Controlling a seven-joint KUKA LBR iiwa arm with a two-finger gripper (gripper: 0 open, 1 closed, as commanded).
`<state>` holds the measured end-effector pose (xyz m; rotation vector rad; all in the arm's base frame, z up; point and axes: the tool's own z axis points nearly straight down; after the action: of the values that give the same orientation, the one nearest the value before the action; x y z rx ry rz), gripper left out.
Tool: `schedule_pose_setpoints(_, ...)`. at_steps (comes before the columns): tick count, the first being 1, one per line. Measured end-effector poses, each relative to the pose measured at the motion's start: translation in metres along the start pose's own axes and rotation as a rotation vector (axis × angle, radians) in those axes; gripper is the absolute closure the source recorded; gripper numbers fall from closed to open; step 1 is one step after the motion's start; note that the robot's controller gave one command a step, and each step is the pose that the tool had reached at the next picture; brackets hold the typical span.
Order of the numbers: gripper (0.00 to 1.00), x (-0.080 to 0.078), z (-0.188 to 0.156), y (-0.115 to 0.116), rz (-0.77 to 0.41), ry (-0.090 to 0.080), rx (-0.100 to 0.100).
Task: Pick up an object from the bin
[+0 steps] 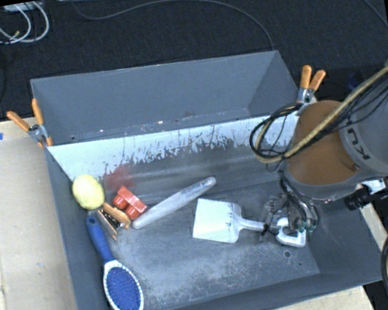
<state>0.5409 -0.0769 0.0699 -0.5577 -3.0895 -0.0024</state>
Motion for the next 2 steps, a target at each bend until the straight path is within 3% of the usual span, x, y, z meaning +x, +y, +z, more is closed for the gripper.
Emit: schedule_pose_setpoints(2, 1.0, 0.002, -0.024, -0.001, 0.0, 0.005, 0.0)
